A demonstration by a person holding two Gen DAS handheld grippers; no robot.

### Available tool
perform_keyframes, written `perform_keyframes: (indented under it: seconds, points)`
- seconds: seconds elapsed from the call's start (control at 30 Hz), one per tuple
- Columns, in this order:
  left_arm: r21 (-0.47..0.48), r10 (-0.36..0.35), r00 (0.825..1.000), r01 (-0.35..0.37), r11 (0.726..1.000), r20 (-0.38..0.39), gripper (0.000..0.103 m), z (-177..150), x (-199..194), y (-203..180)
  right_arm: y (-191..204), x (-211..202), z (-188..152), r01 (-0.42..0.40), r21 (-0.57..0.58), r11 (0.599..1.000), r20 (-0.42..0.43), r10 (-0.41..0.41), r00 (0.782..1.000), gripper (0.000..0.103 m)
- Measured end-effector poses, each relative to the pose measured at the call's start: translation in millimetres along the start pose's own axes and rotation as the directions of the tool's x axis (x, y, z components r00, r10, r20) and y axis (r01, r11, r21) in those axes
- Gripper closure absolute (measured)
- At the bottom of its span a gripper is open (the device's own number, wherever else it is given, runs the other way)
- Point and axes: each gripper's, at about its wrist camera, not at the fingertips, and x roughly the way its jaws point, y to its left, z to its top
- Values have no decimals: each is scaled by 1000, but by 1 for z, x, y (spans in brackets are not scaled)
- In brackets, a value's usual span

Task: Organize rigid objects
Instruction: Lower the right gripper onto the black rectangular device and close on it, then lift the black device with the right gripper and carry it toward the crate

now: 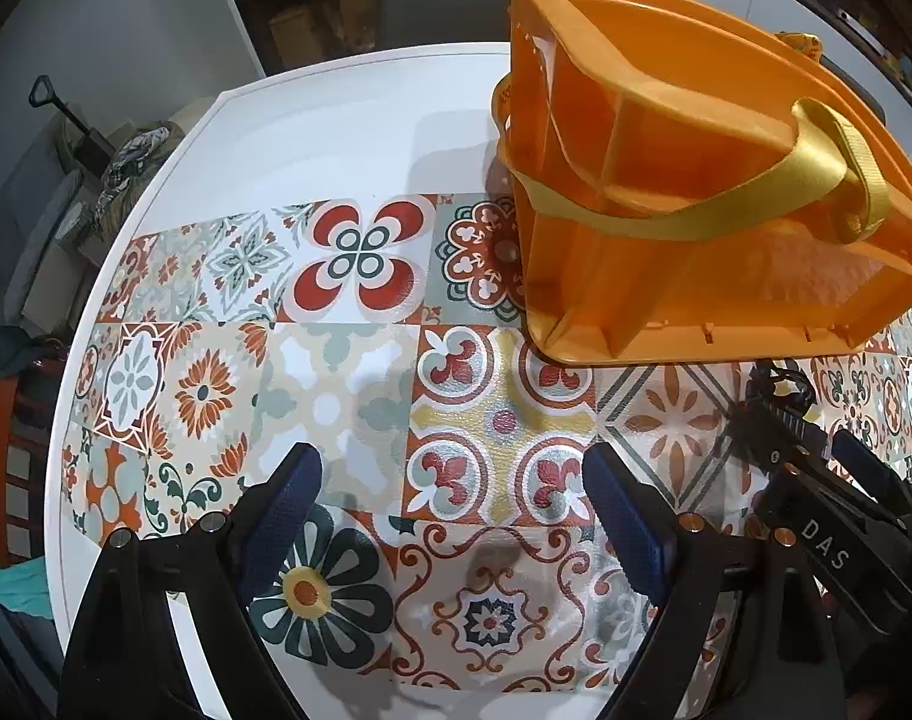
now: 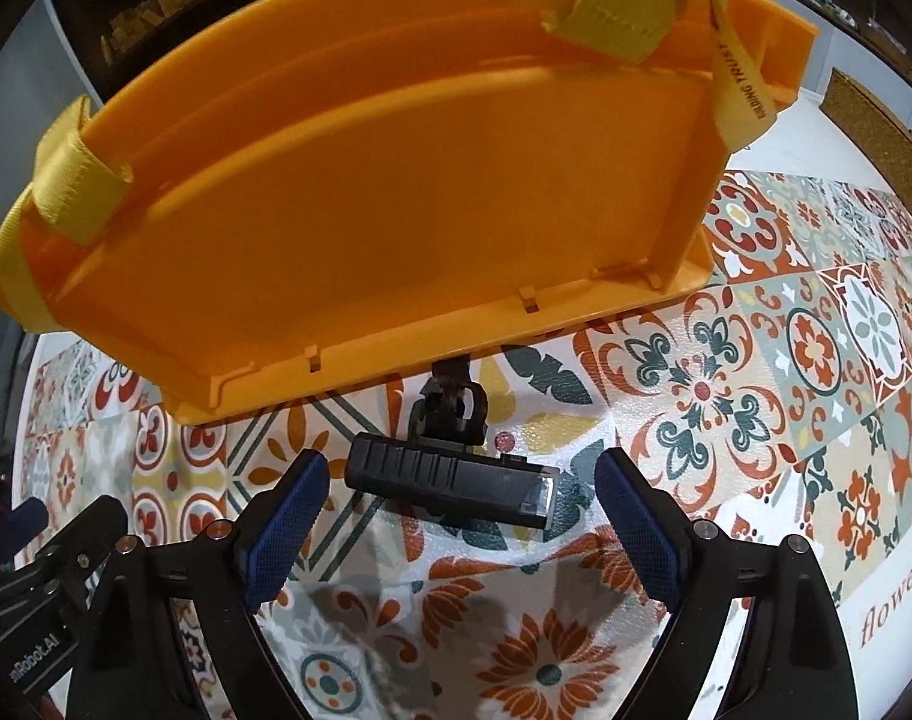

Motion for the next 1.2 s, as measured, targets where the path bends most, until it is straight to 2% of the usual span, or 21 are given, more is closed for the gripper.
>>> perform_keyframes:
  seconds: [0.3,0.53,0.83,1.13,1.2]
  points:
    - [-1,-3,1000,3,1000,-11,14,1,6,-3,6,16,3,13,-8,1000,-9,-13,1000,14]
    - [3,-4,1000,4,1000,-19,14,0,8,-5,6,25,3,9,-22,1000,-18,-9,1000,27]
    - [-2,-7,1000,7,1000,-15,14,-2,3,-6,4,20,-1,1,-23,1000,-29,-1,1000,27]
    - [2,-14,1000,14,1000,-2,14,-4,-8,-8,-4,-4,-7,-16,-46,999,-32,15,999,27]
    - [0,-18,1000,18,1000,2,10,-5,-11,-8,-5,-11,-7,-21,-54,998,-29,19,999,27]
